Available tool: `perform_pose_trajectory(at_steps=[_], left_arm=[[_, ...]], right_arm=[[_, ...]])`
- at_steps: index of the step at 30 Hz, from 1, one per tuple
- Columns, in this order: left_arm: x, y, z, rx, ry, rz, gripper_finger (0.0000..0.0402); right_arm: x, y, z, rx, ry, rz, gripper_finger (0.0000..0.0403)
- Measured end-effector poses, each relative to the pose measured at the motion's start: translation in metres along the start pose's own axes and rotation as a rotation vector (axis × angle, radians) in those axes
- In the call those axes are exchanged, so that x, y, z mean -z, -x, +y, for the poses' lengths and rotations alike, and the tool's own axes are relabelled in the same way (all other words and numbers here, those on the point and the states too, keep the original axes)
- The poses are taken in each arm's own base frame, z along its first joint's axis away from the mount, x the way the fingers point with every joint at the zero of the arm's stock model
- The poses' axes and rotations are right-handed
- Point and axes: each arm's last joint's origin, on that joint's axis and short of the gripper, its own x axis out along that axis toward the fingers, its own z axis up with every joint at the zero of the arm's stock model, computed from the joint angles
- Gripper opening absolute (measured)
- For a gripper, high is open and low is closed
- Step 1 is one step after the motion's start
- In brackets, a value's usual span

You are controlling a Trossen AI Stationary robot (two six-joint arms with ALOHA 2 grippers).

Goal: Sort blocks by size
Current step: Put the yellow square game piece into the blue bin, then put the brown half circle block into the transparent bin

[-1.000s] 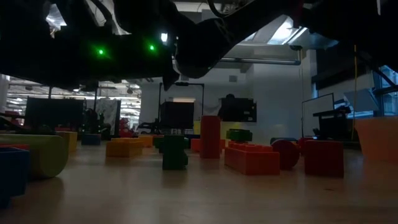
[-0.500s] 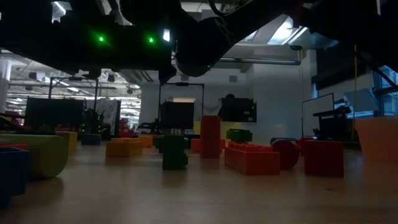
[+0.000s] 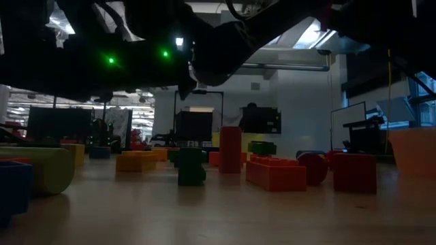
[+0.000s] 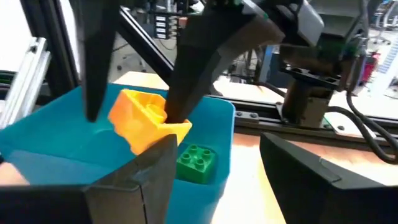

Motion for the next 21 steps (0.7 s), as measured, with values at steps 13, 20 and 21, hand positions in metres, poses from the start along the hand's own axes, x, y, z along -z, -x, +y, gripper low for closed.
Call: perform_pose_trajectory(at_steps=[13,20,21], left_arm=[[0.004,0.000,0.001,-0.013,0.015,0.039,0.0186],[0.004,0.000,0.001,-0.013,0.011,0.035,0.0186],[0.004,0.000,0.001,-0.013,0.011,0.034,0.0186]], right_arm=[[-0.005,0.000,-0.010,0.126,-0.009,-0.054,0.0232],[-0.005,0.000,-0.009,0.064,-0.013,-0.051,0.0232],[-0.004,0.000,-0.009,0.063,-0.013,-0.044,0.0232]])
